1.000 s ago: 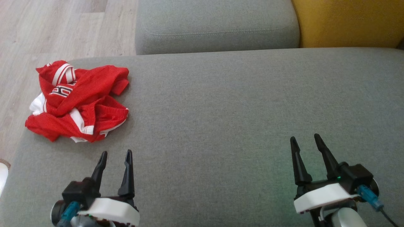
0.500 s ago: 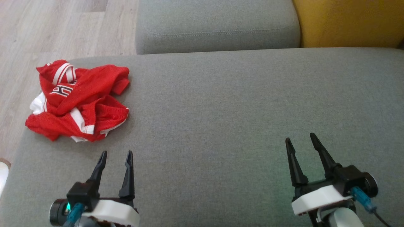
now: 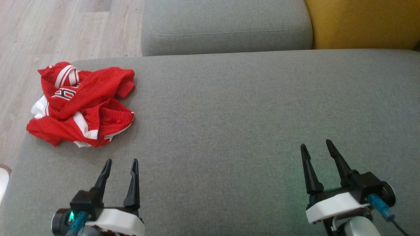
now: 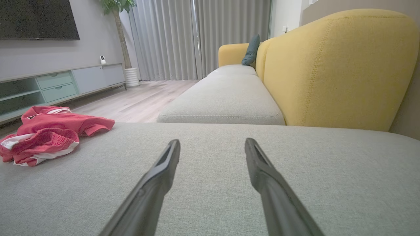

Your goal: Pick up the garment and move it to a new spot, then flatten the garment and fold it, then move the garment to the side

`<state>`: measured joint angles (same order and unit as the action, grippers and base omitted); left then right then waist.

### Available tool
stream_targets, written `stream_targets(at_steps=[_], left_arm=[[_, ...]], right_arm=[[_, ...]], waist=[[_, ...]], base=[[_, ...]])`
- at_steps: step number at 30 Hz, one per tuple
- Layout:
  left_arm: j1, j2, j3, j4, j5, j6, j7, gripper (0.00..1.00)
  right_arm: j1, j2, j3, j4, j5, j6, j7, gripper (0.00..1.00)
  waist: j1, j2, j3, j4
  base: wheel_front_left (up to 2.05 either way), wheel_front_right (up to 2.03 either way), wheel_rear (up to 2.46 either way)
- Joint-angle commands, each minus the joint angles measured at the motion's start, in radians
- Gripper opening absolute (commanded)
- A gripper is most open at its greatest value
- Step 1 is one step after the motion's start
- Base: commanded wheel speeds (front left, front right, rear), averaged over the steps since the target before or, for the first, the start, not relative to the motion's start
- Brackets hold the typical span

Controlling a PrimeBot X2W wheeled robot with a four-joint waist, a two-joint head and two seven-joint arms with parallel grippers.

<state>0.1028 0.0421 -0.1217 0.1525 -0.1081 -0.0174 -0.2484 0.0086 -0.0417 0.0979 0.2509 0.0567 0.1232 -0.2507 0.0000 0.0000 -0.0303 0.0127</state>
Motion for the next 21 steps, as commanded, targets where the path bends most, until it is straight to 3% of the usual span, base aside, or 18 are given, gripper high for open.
stream_targets(at_steps=[1, 16, 21], left_arm=[[-0.036, 0.008, 0.032, -0.029, -0.007, 0.004, -0.013, 1.00], [-0.036, 0.008, 0.030, -0.032, -0.008, 0.004, -0.013, 1.00], [-0.039, 0.008, 0.023, -0.032, -0.010, 0.007, -0.013, 1.00]], right_arm=[[-0.059, -0.008, 0.018, -0.028, 0.013, 0.008, -0.011, 1.00], [-0.059, -0.008, 0.014, -0.027, 0.018, 0.008, -0.011, 1.00], [-0.051, -0.008, 0.008, -0.035, 0.016, 0.008, -0.011, 1.00]], waist=[[0.0000, 0.0000, 0.000, 0.000], [0.0000, 0.0000, 0.000, 0.007], [0.0000, 0.0000, -0.004, 0.052]], base=[[0.00, 0.00, 0.00], [0.00, 0.00, 0.00], [0.00, 0.00, 0.00]])
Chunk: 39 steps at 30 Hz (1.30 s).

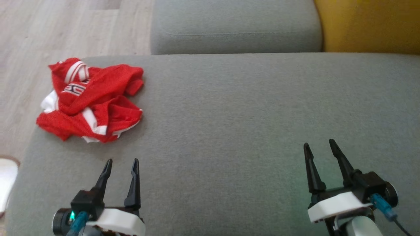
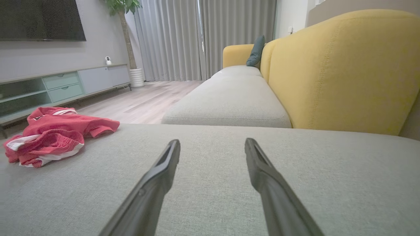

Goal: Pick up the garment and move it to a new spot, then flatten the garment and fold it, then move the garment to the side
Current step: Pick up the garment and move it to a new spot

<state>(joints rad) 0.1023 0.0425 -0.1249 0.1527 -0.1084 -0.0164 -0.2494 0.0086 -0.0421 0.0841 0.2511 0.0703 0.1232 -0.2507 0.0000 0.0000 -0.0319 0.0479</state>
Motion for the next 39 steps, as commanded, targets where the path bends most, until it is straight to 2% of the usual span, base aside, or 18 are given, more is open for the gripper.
stream_targets(at_steps=[1, 11, 18, 28, 34, 39], left_arm=[[-0.038, 0.008, 0.025, -0.032, -0.009, 0.006, -0.012, 1.00], [-0.028, 0.013, 0.047, -0.033, 0.007, 0.001, -0.012, 1.00], [-0.016, 0.017, 0.073, -0.039, 0.011, -0.002, -0.012, 1.00], [-0.007, 0.020, 0.092, -0.043, 0.017, -0.012, -0.012, 1.00], [-0.052, 0.047, 0.092, -0.027, 0.034, -0.032, -0.012, 1.00], [-0.183, 0.083, 0.097, -0.001, 0.016, -0.060, -0.004, 1.00]], right_arm=[[-0.048, -0.008, 0.021, -0.038, 0.002, 0.008, -0.011, 1.00], [-0.031, -0.008, 0.033, -0.048, 0.023, 0.008, -0.011, 1.00], [-0.031, -0.008, 0.050, -0.043, 0.034, 0.008, -0.011, 1.00], [-0.031, -0.008, 0.064, -0.044, 0.035, 0.008, -0.011, 1.00], [-0.040, -0.008, 0.064, -0.045, 0.025, 0.008, -0.011, 1.00], [-0.071, -0.008, 0.061, -0.059, 0.005, 0.008, -0.011, 1.00]], waist=[[0.0000, 0.0000, -0.003, 0.033], [0.0000, 0.0000, -0.019, 0.245], [0.0000, 0.0000, -0.026, 0.330], [0.0000, 0.0000, -0.022, 0.341], [0.0000, 0.0000, 0.007, 0.307], [0.0000, 0.0000, 0.084, 0.260]], base=[[0.00, 0.00, 0.00], [0.00, 0.00, 0.00], [0.00, 0.00, 0.00], [0.00, 0.00, 0.00], [0.00, 0.00, 0.00], [0.00, 0.00, 0.00]])
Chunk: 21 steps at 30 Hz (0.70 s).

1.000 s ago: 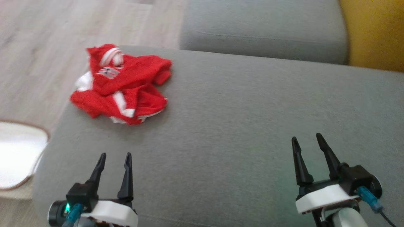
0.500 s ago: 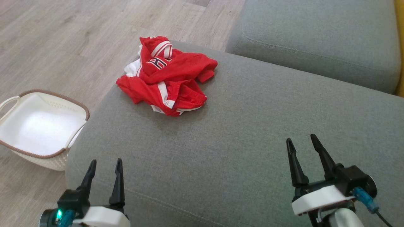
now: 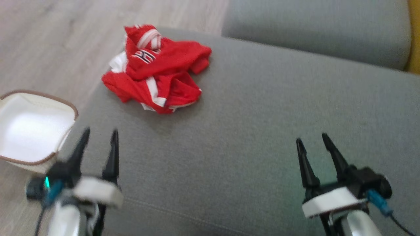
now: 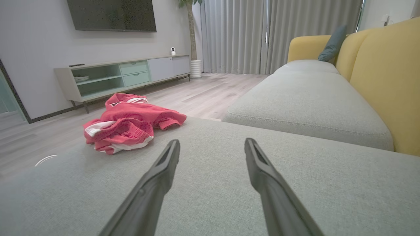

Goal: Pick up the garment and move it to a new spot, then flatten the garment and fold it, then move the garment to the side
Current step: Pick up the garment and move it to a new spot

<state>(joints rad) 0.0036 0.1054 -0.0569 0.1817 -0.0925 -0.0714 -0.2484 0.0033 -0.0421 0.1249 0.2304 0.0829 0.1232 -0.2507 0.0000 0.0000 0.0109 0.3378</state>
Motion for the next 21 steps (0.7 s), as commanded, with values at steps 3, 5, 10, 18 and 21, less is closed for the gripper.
stream_targets(at_steps=[3, 5, 10, 18, 21], left_arm=[[-0.190, 0.053, 0.015, -0.003, -0.006, -0.024, 0.042, 1.00], [-0.265, 0.074, 0.001, 0.028, -0.017, -0.036, 0.083, 1.00], [-0.438, 0.122, -0.058, 0.135, -0.061, -0.055, 0.203, 1.00], [-0.621, 0.202, -0.143, 0.338, -0.125, -0.059, 0.344, 1.00], [-0.661, 0.223, -0.149, 0.413, -0.135, -0.059, 0.389, 1.00]], right_arm=[[-0.099, -0.008, 0.019, -0.048, -0.024, 0.008, -0.011, 1.00], [-0.125, -0.008, 0.017, -0.055, -0.034, 0.008, -0.011, 1.00], [-0.198, -0.008, 0.015, -0.071, -0.054, 0.008, -0.011, 1.00], [-0.270, -0.008, 0.024, -0.086, -0.057, 0.008, -0.011, 1.00], [-0.284, -0.008, 0.026, -0.090, -0.057, 0.008, -0.011, 1.00]], waist=[[0.0000, 0.0000, 0.105, -0.062], [0.0000, 0.0000, 0.147, -0.081], [0.0000, 0.0000, 0.252, -0.125], [0.0000, 0.0000, 0.362, -0.170], [0.0000, 0.0000, 0.386, -0.178]], base=[[0.00, 0.00, 0.00], [0.00, 0.00, 0.00], [0.00, 0.00, 0.00], [0.00, 0.00, 0.00], [0.00, 0.00, 0.00]])
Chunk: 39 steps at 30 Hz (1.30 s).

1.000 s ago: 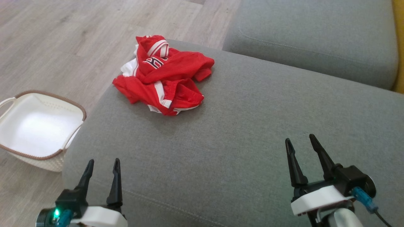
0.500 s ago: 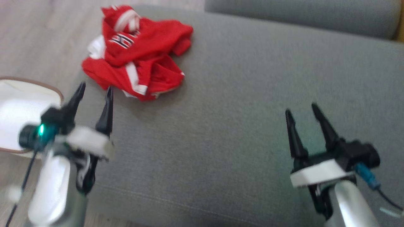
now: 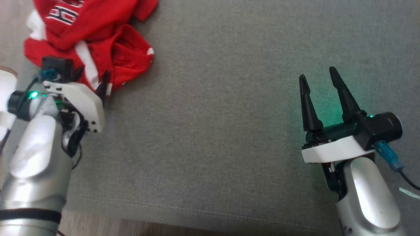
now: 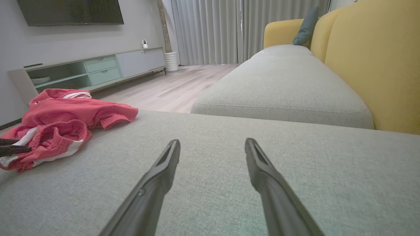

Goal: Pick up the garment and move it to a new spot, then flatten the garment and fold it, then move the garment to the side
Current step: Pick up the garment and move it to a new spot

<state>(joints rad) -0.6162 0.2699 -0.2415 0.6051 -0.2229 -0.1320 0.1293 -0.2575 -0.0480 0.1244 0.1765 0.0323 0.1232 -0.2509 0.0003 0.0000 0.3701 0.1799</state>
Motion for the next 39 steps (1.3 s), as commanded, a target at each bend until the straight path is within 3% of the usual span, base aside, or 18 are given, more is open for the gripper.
stream_targets(at_steps=[1, 8, 9, 10, 17, 24, 39], left_arm=[[-0.052, 0.063, 0.034, 0.016, -0.007, 0.002, 0.033, 1.00], [-0.102, 0.076, 0.030, 0.129, -0.022, 0.002, 0.101, 1.00], [-0.106, 0.077, 0.030, 0.137, -0.025, 0.002, 0.096, 0.69], [-0.110, 0.077, 0.032, 0.144, -0.029, 0.002, 0.089, 0.00], [-0.101, 0.064, 0.044, 0.135, -0.054, 0.005, -0.016, 0.00], [-0.060, 0.059, 0.043, 0.027, -0.071, 0.005, -0.101, 0.00], [-0.014, 0.057, -0.010, -0.436, -0.066, 0.020, -0.021, 0.00]], right_arm=[[-0.028, -0.002, 0.028, -0.036, -0.006, 0.008, -0.011, 1.00], [-0.052, -0.002, 0.034, -0.036, -0.001, 0.008, -0.011, 1.00], [-0.053, -0.002, 0.036, -0.035, 0.001, 0.008, -0.011, 1.00], [-0.055, -0.002, 0.037, -0.034, 0.003, 0.008, -0.011, 1.00], [-0.049, -0.002, 0.031, -0.027, 0.012, 0.008, -0.011, 1.00], [-0.021, -0.002, 0.012, -0.022, 0.022, 0.008, -0.011, 1.00], [0.028, -0.002, -0.003, -0.017, 0.055, 0.008, -0.011, 1.00]], waist=[[-0.0003, 0.0000, 0.034, -0.022], [-0.0003, 0.0000, 0.058, -0.028], [-0.0003, 0.0000, 0.058, -0.028], [-0.0003, 0.0000, 0.057, -0.027], [-0.0003, 0.0000, 0.018, -0.020], [-0.0003, 0.0000, -0.067, -0.014], [-0.0003, 0.0000, -0.190, -0.086]], base=[[0.00, 0.00, 0.00], [0.00, 0.00, 0.00], [0.00, 0.00, 0.00], [0.00, 0.00, 0.00], [0.00, 0.00, 0.00], [0.00, 0.00, 0.00], [0.00, 0.00, 0.00]])
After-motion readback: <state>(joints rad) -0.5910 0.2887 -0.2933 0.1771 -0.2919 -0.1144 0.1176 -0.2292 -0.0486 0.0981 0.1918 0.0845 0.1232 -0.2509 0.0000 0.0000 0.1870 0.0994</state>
